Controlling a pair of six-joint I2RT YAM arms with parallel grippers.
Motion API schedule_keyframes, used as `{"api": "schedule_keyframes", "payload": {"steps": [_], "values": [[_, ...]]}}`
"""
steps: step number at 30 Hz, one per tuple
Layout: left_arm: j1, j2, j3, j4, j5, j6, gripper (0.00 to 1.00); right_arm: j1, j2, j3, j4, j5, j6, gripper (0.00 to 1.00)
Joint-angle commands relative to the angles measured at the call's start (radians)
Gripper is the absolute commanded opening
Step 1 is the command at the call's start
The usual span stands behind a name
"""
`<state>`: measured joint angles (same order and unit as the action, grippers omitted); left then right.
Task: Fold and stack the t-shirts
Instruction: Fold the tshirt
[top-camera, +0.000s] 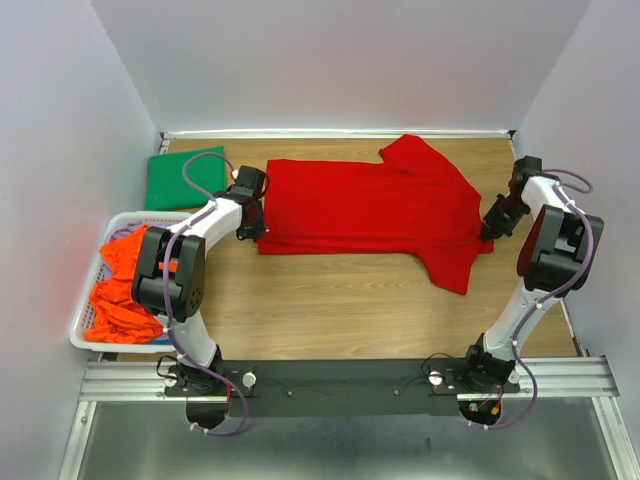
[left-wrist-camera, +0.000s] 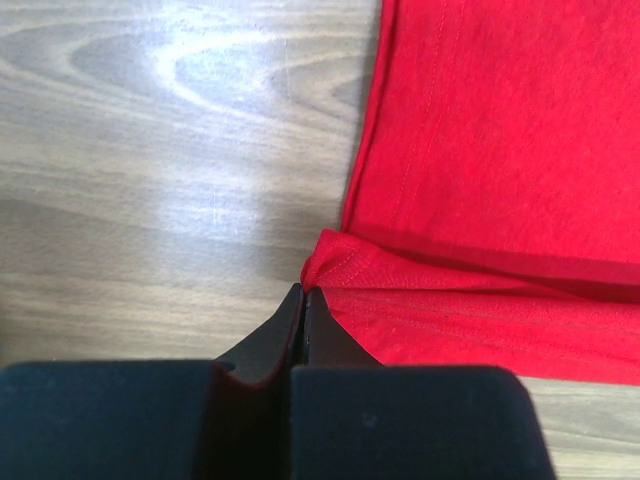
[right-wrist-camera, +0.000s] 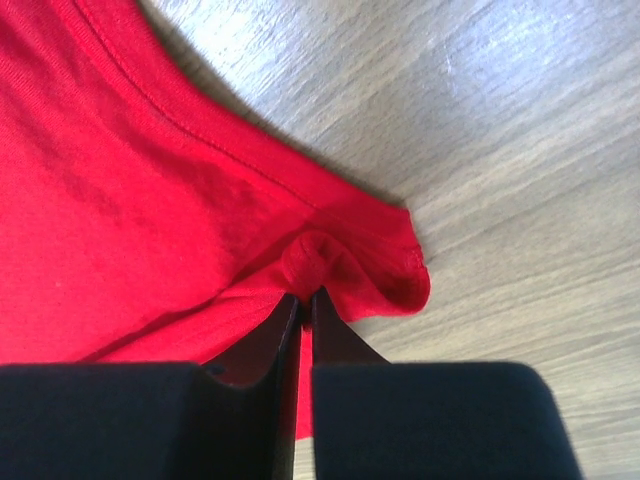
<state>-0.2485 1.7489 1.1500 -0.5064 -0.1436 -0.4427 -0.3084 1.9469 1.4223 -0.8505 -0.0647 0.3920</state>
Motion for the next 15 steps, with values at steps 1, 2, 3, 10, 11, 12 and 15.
{"api": "schedule_keyframes", "payload": {"steps": [1,2,3,10,11,12,15], "values": [[0.015,0.017,0.019,0.035,-0.050,-0.008,0.00,0.000,0.024,0.015,0.050,0.023,0.008,0.14],[0.015,0.015,0.019,0.039,-0.050,-0.008,0.03,0.002,0.021,0.013,0.054,0.025,0.008,0.17],[0.015,0.014,0.017,0.039,-0.050,-0.007,0.07,0.005,0.018,0.015,0.057,0.031,0.005,0.20],[0.015,-0.055,0.017,0.028,-0.068,-0.004,0.54,0.060,-0.093,0.018,0.057,0.054,-0.018,0.38],[0.015,-0.081,0.017,0.028,-0.073,-0.004,0.57,0.074,-0.114,0.007,0.057,0.058,-0.021,0.41],[0.015,-0.095,0.013,0.032,-0.080,-0.002,0.65,0.101,-0.132,-0.003,0.056,0.086,-0.022,0.48],[0.014,-0.149,-0.006,0.051,-0.090,-0.007,0.75,0.167,-0.224,-0.074,0.054,0.120,-0.024,0.55]]}}
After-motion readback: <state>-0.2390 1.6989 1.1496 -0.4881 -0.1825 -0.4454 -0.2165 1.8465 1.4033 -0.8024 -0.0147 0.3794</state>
